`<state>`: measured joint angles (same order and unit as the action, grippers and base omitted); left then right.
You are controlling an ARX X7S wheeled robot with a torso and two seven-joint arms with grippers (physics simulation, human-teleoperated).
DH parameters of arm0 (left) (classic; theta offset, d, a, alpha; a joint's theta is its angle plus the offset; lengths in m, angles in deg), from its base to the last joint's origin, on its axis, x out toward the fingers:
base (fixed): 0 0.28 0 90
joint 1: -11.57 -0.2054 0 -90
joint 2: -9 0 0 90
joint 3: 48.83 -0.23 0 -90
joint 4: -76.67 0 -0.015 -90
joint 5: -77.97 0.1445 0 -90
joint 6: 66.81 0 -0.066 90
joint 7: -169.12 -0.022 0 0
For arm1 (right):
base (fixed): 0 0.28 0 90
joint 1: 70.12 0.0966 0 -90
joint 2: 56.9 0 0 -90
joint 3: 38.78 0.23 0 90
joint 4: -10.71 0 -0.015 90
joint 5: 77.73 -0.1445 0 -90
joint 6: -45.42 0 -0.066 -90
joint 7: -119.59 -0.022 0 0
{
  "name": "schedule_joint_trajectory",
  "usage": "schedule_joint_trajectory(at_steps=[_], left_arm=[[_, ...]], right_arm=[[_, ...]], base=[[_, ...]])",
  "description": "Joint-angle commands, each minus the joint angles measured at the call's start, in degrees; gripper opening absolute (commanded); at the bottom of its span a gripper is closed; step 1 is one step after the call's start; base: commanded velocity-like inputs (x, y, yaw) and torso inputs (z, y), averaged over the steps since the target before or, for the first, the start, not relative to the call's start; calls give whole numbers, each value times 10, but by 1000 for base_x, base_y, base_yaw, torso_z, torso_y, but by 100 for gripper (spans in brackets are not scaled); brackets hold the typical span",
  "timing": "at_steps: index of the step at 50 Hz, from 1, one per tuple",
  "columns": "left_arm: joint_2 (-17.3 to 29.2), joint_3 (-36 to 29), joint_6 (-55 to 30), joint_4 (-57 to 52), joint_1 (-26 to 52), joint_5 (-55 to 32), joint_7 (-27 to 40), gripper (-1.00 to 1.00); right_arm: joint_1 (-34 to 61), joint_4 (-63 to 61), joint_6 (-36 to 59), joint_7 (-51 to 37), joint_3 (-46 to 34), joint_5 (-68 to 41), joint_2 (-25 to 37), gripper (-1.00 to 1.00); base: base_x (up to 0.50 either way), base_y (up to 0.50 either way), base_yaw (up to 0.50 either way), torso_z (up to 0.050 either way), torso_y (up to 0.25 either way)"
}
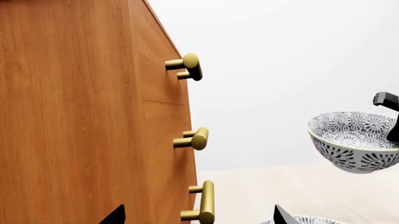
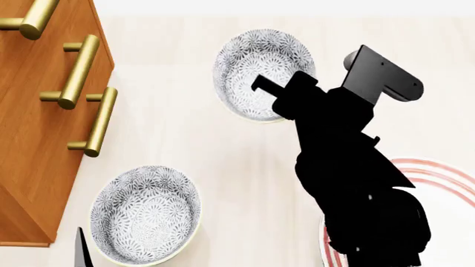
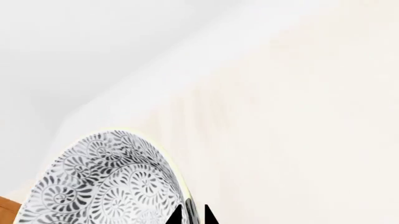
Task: Pick up the bowl and put it in the front on the plate.
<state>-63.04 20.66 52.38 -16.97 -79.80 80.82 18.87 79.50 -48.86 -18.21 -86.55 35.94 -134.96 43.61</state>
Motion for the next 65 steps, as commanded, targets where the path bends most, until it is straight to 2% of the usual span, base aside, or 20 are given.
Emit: schedule_joint_trajectory(at_steps=[1,11,22,29,33,37,43,50,65], left_arm=[[-7,7,5,4,2,9,-5,100],[-6,7,-3,-2,2,9,-2,100],[-4,2,0,-4,0,8,-3,100],[-3,-7,2,2,-1,5,-8,100],[-2,-11,-1,3,0,3,-11,100],[-2,-13,-2,4,0,3,-12,100],[-1,-14,-3,2,-1,5,-12,100],[1,-17,-5,0,-1,6,-12,100],[3,-21,-8,2,1,6,-12,100]], right_arm=[[-13,-122,38,-30,34,-23,41,-100],[-52,-263,88,-68,65,-72,124,-100],[-129,-410,136,-97,127,-143,245,-100],[-211,-512,173,-106,199,-225,351,-100],[-271,-544,183,-77,235,-239,403,-100],[-310,-560,190,-66,273,-272,433,-100],[-390,-584,197,-9,325,-292,456,-100],[-493,-589,197,27,395,-281,451,-100],[-522,-574,192,17,419,-268,440,-100]], base=[[0,0,0,0,0],[0,0,0,0,0],[0,0,0,0,0],[0,0,0,0,0],[0,0,0,0,0],[0,0,0,0,0],[0,0,0,0,0],[0,0,0,0,0],[0,0,0,0,1]])
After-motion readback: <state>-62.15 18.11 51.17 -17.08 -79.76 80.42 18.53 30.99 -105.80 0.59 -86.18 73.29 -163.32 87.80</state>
